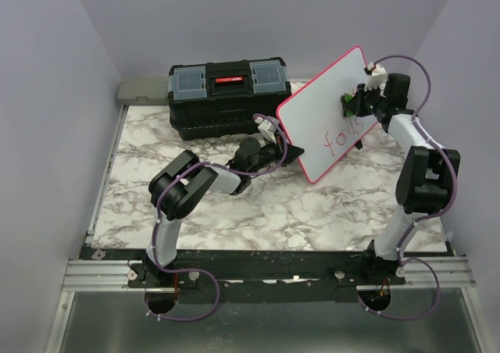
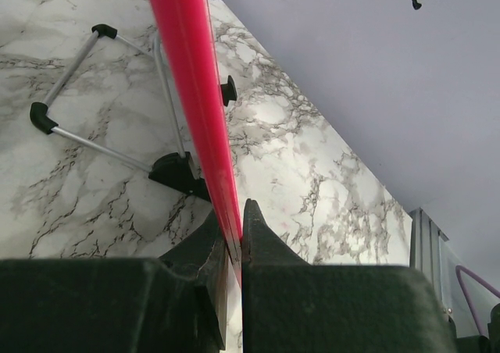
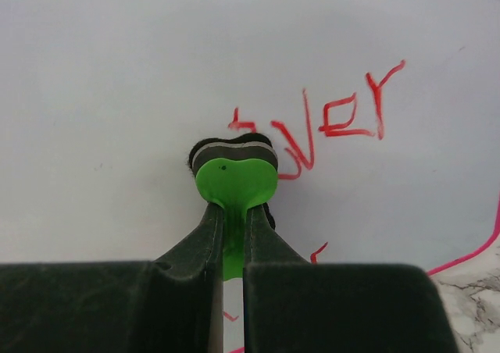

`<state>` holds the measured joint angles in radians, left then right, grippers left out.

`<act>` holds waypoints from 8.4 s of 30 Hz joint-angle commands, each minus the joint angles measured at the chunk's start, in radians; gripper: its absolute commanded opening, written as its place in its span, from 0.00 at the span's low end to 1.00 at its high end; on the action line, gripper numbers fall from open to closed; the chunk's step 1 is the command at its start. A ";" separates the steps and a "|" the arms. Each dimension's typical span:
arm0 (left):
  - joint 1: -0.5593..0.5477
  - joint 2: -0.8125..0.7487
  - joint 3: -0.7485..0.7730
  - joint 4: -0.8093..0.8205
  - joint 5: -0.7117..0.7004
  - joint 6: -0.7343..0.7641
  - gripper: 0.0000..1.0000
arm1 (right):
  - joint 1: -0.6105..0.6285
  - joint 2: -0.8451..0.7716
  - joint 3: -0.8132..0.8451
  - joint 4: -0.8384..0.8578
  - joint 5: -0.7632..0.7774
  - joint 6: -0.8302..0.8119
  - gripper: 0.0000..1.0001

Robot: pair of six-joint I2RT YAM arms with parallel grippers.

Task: Erase the whiteboard
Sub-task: Erase the whiteboard at the whiteboard stand.

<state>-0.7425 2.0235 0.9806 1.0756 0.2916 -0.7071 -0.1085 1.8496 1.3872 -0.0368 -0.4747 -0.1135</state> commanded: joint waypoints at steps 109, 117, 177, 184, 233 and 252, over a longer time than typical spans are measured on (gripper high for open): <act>-0.034 0.018 0.023 0.035 0.139 0.055 0.00 | -0.031 0.084 0.101 -0.074 0.209 0.041 0.01; -0.034 0.017 0.024 0.037 0.140 0.054 0.00 | -0.030 0.078 0.131 -0.113 -0.108 0.016 0.01; -0.032 0.014 0.004 0.063 0.149 0.048 0.00 | -0.040 0.154 0.170 -0.133 0.147 0.028 0.01; -0.031 0.024 0.013 0.069 0.151 0.042 0.00 | -0.039 0.091 0.040 -0.217 -0.190 -0.177 0.01; -0.034 0.012 0.015 0.055 0.155 0.037 0.00 | -0.044 0.011 0.083 0.042 -0.295 0.187 0.01; -0.031 0.020 0.003 0.078 0.153 0.035 0.00 | -0.068 0.127 0.146 -0.141 0.129 0.002 0.01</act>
<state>-0.7532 2.0319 0.9852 1.0737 0.3412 -0.7197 -0.1669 1.9369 1.5887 -0.0608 -0.3775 0.0292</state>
